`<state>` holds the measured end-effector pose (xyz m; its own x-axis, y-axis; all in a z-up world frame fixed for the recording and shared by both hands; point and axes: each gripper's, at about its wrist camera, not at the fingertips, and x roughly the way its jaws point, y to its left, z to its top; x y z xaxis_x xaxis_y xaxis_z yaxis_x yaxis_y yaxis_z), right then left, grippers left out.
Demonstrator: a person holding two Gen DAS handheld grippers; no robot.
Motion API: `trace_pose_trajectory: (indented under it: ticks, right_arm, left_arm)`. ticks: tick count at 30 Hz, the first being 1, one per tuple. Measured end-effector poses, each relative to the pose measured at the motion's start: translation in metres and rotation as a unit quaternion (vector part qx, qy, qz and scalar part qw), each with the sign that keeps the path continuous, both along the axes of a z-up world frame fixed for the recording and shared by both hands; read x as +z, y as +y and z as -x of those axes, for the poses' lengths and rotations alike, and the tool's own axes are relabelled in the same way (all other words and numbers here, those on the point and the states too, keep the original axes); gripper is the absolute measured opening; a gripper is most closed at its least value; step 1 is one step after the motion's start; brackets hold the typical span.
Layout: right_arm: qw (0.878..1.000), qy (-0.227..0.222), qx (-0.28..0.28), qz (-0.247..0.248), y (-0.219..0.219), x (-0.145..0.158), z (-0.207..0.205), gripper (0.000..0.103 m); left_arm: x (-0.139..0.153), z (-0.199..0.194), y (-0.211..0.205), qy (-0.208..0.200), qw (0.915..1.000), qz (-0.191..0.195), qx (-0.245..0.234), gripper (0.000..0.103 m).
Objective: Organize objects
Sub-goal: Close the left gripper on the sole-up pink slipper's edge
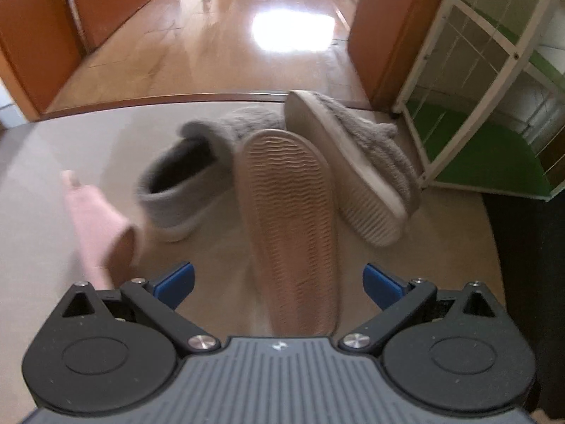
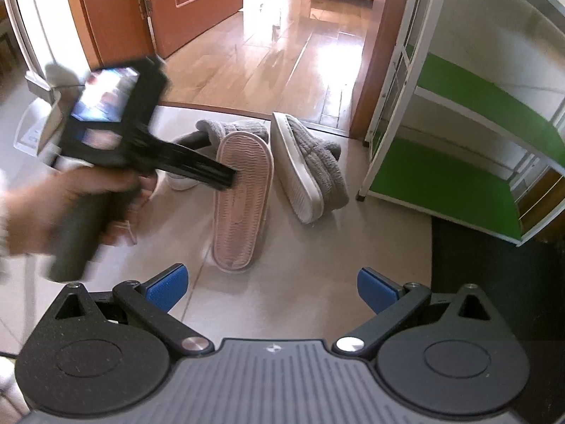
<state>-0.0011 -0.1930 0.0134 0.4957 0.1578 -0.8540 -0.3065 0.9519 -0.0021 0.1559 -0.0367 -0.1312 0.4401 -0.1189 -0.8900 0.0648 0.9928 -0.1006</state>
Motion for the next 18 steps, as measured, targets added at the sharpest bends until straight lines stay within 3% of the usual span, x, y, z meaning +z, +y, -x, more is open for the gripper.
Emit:
trace_pose_trajectory:
  ticks: [4,9,13,18]
  right_arm:
    - [1.0,-0.001,-0.001,0.009,-0.013,0.0,0.005,0.103]
    - [1.0,0.001,-0.008,0.011,-0.029,0.001,0.011,0.103]
    - [1.0,0.014,-0.004,0.004,-0.031,-0.002,0.012,0.103]
    - [0.999,0.018,0.01,0.027,-0.026,-0.008,0.015,0.103]
  left_arm:
    - [-0.034,-0.005,-0.013,-0.013,0.9999,-0.001,-0.001,0.101]
    - [-0.073,-0.018,-0.002,0.003,0.9996,0.012,0.027,0.101]
    - [-0.09,-0.03,0.003,0.008,0.9982,0.051,0.03,0.101]
    - [-0.106,-0.043,0.002,0.004,0.9983,0.053,0.024,0.1]
